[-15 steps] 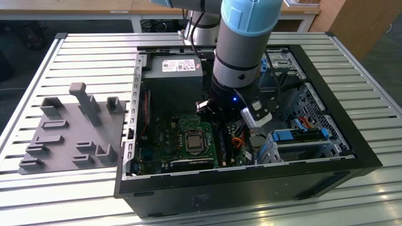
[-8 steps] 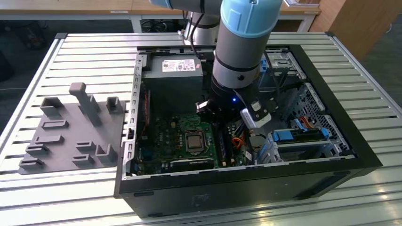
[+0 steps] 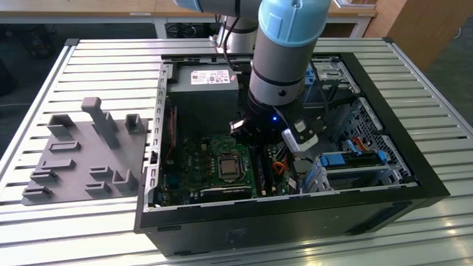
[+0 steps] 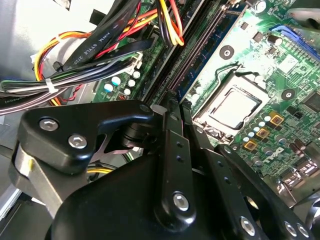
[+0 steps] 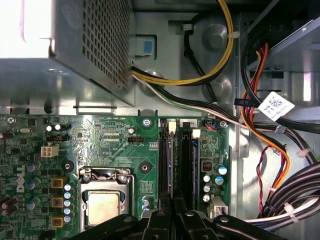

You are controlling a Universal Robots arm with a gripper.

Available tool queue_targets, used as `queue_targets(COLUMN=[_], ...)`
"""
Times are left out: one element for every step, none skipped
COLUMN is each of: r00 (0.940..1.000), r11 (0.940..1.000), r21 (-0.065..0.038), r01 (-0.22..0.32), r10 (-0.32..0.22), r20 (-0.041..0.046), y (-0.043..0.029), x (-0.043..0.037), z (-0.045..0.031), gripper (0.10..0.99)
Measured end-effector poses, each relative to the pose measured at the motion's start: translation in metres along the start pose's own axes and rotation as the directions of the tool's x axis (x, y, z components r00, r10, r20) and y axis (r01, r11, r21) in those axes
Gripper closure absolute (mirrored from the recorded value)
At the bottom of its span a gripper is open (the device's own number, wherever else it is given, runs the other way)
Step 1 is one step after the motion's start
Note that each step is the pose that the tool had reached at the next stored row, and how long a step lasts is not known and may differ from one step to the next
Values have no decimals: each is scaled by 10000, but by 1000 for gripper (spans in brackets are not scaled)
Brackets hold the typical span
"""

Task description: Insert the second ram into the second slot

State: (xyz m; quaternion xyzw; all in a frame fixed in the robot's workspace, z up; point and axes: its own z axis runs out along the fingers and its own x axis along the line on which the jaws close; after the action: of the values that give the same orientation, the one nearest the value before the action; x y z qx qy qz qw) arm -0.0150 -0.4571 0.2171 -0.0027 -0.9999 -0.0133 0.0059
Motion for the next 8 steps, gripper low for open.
queue_targets(r00=[10000,10000,10000,10000,10000,10000,10000,10000], r11=[10000,10000,10000,10000,10000,10000,10000,10000], r21=[0,1,2,0,0,0,0,0], r01=[1,1,0,0,-4,-5,-5,-3], r10=[-1,-1,0,0,4,5,5,3], r20=[0,-1,-1,0,0,-1,-3,-8], y=[0,0,0,0,0,0,0,0], x=[0,0,1,1,-1,-2,-3,-6], z=[3,4,4,6,7,7,7,7], gripper=[949,949,949,949,949,949,949,949])
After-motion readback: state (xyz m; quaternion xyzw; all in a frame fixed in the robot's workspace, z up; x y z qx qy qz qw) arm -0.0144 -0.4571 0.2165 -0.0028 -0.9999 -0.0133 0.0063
